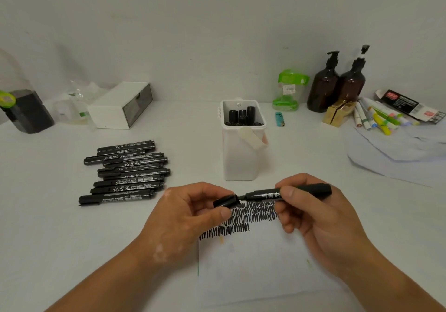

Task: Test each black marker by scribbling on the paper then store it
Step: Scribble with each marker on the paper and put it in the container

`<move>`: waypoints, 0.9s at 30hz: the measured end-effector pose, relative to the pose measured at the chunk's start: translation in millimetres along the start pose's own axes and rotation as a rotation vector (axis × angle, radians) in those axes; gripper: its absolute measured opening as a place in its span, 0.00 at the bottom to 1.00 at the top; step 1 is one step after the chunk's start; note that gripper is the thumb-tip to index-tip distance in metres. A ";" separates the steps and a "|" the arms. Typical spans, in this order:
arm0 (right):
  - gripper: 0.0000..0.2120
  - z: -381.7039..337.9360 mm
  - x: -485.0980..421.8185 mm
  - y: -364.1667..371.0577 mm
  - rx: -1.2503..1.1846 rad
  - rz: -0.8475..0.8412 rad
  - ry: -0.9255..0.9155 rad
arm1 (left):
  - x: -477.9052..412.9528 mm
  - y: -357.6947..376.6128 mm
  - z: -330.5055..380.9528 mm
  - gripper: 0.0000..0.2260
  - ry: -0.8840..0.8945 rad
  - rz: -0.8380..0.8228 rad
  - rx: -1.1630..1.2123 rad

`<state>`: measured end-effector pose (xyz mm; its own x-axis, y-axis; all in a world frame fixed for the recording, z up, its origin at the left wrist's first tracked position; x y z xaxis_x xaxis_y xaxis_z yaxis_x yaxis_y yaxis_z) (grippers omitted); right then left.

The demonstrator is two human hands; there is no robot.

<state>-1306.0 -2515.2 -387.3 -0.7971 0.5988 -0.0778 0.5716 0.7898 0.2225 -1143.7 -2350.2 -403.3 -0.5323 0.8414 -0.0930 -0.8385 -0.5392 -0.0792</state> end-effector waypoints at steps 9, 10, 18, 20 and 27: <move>0.13 -3.1 4.2 4.5 0.131 -0.047 0.010 | 0.7 4.6 -2.7 0.09 0.067 -0.086 0.218; 0.14 -4.1 4.6 4.9 0.151 -0.048 0.009 | 0.3 5.1 -3.2 0.09 0.062 -0.082 0.217; 0.08 -4.8 10.4 14.0 0.320 -0.104 -0.032 | 3.9 15.3 -8.9 0.11 0.025 -0.085 0.186; 0.05 -4.1 11.4 19.1 0.325 -0.121 -0.047 | 4.5 17.5 -10.2 0.13 0.015 -0.072 0.230; 0.11 -1.2 11.8 25.5 0.276 -0.143 -0.060 | 1.7 15.3 -9.4 0.16 0.037 -0.004 0.271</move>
<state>-1301.1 -2488.2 -381.4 -0.8650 0.4793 -0.1484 0.4923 0.8679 -0.0668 -1156.3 -2357.4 -414.0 -0.5288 0.8388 -0.1297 -0.8437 -0.5028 0.1881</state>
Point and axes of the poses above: each hand's wrist, its own x-axis away from the middle knuckle, its own y-axis out of the palm, z = x × y, the point moved 2 cm from there along -x, towards the middle knuckle
